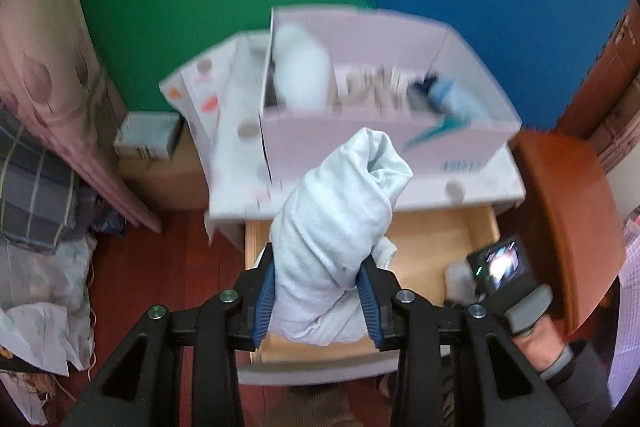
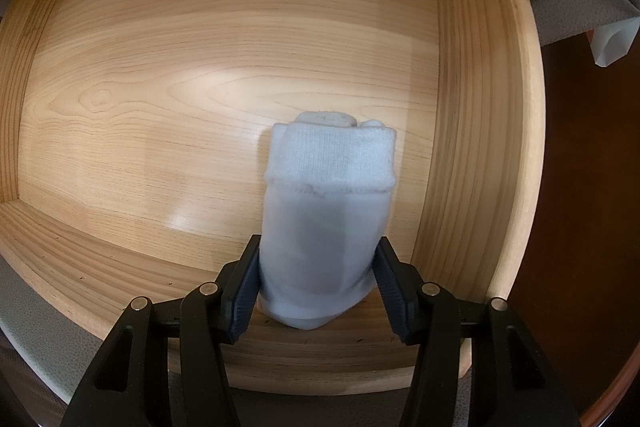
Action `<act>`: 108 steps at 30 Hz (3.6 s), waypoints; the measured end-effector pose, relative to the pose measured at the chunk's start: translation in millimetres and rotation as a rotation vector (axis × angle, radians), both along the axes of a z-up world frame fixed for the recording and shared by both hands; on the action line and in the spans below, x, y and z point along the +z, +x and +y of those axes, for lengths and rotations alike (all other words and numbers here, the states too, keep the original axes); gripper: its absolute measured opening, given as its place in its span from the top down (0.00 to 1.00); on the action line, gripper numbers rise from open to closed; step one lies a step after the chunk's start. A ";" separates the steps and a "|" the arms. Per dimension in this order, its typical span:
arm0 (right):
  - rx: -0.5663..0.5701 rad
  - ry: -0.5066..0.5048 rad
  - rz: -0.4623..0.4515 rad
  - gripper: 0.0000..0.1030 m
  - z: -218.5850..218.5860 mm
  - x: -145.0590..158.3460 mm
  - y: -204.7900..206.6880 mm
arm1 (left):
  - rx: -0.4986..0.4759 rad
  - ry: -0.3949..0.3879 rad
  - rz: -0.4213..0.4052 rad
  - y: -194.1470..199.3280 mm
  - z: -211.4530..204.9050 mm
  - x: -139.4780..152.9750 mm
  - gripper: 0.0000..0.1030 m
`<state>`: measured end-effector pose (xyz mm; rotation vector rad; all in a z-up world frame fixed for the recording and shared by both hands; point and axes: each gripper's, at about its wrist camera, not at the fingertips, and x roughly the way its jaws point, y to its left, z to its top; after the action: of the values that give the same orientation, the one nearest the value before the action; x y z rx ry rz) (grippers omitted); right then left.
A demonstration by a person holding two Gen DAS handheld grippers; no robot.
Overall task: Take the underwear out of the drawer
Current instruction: 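Carry the pale grey underwear with the left tool into the white box and open, then move the empty left tool back over the drawer, then carry the white sock with the right tool into the white box and open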
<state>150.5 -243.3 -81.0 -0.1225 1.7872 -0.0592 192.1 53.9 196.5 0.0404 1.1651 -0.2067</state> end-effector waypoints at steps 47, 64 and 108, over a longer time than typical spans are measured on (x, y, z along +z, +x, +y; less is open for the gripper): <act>0.005 0.000 -0.006 0.51 5.2 0.4 -4.4 | -0.046 0.173 -0.089 139.8 -89.8 -24.7 0.54; 0.005 0.000 -0.007 0.51 6.9 1.1 -4.7 | -0.068 0.212 -0.249 41.1 -47.3 46.4 0.46; -0.121 0.124 -0.427 0.57 -19.8 91.2 -26.9 | 0.082 0.190 -0.126 -78.1 -29.7 -152.2 0.46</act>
<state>123.5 -263.1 10.2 0.0838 1.3660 -0.0562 114.0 24.2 44.3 0.1701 1.0559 -0.0198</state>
